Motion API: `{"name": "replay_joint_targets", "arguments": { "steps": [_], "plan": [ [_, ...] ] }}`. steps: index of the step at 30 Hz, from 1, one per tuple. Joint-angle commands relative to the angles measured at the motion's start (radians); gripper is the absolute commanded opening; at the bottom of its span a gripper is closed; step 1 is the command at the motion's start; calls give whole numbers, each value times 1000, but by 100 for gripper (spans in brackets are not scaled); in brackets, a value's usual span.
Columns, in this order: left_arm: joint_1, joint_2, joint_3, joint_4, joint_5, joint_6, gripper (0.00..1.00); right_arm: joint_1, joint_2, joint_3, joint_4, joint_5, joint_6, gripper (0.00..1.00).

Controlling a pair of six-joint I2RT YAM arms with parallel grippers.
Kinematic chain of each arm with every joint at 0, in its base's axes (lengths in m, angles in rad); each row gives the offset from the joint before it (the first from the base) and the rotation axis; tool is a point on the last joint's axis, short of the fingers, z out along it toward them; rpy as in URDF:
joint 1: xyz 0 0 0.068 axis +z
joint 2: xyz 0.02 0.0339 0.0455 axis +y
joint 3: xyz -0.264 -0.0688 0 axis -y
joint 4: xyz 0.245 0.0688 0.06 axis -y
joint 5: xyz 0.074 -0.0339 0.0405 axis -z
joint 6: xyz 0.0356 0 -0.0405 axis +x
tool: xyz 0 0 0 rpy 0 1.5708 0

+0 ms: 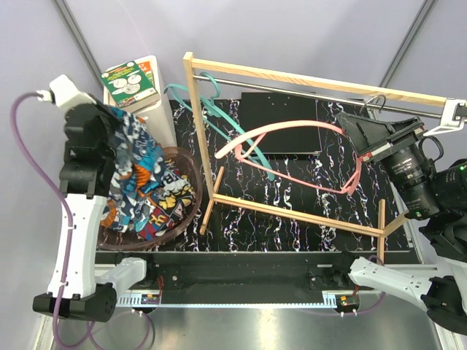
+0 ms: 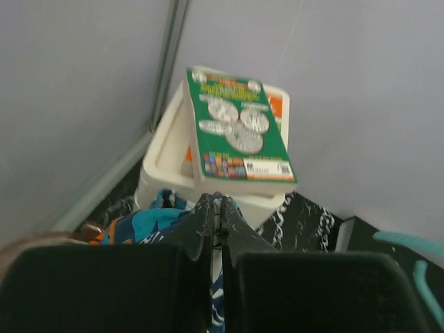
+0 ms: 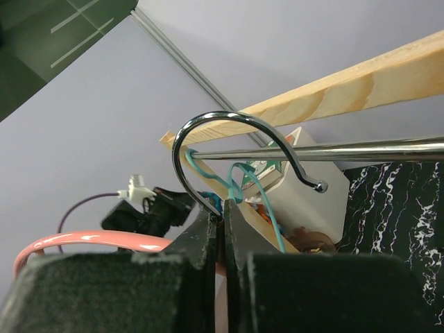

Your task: Remove the shorts from the hanger

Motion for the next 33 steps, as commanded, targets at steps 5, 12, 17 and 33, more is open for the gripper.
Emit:
{"name": "replay_joint_targets", "arguments": {
  "steps": [5, 12, 17, 33],
  "plan": [
    [22, -143, -350, -26, 149, -427, 0, -3, -68, -54, 29, 59, -2, 0],
    [24, -266, -616, -132, 86, -611, 20, -3, -109, -97, 28, 27, -54, 0],
    [24, -417, -637, -141, 71, -573, 72, -3, -149, -158, 26, -25, -71, 0],
    [24, -400, -254, 165, 775, -266, 68, -2, -241, -304, -67, -226, -96, 0]
  ]
}}
